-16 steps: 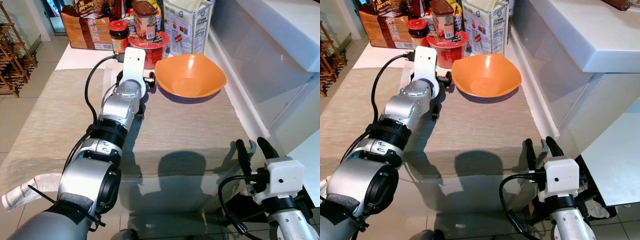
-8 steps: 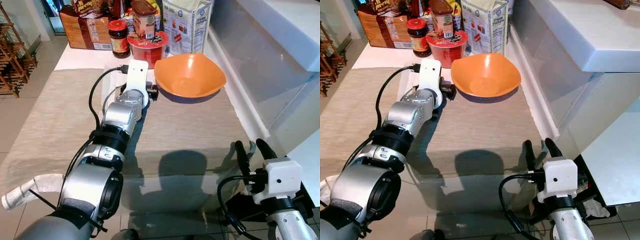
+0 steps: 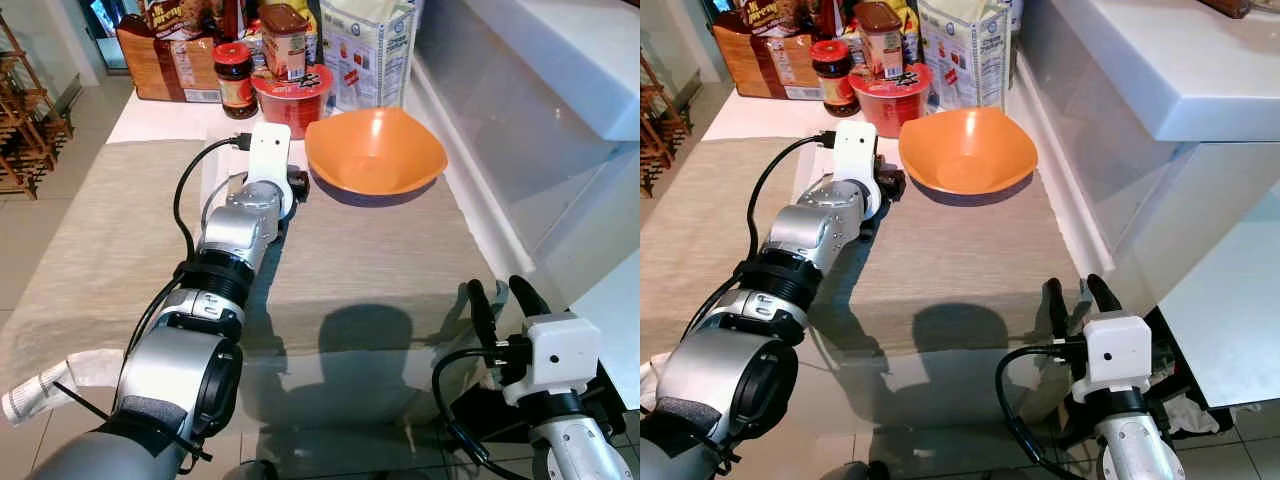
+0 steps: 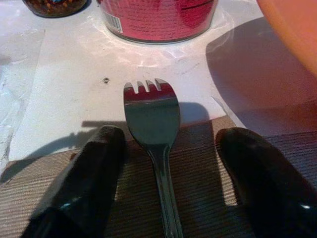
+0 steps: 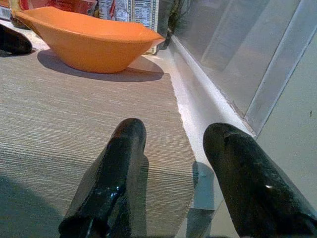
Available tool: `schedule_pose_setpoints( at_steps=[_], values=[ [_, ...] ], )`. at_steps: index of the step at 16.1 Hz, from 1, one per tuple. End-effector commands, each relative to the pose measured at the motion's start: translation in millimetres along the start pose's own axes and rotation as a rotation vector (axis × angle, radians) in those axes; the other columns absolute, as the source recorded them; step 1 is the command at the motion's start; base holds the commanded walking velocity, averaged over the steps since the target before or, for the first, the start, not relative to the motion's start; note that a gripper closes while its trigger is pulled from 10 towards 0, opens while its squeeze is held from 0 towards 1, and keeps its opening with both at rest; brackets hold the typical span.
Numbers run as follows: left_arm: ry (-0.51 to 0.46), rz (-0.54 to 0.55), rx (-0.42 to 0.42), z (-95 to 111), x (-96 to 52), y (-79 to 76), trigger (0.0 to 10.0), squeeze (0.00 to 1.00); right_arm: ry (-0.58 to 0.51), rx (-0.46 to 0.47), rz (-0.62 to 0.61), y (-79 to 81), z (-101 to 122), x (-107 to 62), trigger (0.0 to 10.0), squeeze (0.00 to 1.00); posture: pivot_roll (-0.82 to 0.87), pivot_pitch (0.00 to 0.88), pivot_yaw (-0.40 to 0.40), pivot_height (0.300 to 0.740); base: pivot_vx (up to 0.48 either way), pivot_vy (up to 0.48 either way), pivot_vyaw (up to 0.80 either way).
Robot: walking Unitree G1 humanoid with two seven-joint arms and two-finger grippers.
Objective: Setting the table
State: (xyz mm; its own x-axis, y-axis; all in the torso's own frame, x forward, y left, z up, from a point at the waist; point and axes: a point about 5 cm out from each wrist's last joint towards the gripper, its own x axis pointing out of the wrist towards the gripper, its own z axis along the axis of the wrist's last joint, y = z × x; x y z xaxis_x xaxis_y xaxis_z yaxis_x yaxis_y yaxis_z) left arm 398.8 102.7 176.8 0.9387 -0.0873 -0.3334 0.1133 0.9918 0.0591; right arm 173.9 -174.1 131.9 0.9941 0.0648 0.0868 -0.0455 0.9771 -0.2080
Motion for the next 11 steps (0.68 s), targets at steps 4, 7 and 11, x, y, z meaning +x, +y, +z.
schedule_pose_setpoints(
  at_steps=[4,7,11],
  values=[
    [0.139,0.007,0.018,-38.7,2.5,6.0,0.0,0.0,0.011,0.004,0.0,0.6,-3.1,1.6,10.0,0.0,-0.2,0.084,0.022,0.74,0.0,0.0,0.0],
    [0.125,0.02,0.034,-42.8,1.8,9.1,0.0,0.0,0.009,0.001,0.004,0.5,-4.1,3.2,10.0,0.0,-0.2,0.075,0.023,0.74,0.0,0.0,0.0],
    [0.122,0.038,0.05,-50.9,1.0,8.3,0.0,0.0,0.004,-0.005,0.003,-0.7,-4.1,7.1,10.0,0.0,-0.2,0.059,0.011,0.74,0.0,0.0,0.0]
  ],
)
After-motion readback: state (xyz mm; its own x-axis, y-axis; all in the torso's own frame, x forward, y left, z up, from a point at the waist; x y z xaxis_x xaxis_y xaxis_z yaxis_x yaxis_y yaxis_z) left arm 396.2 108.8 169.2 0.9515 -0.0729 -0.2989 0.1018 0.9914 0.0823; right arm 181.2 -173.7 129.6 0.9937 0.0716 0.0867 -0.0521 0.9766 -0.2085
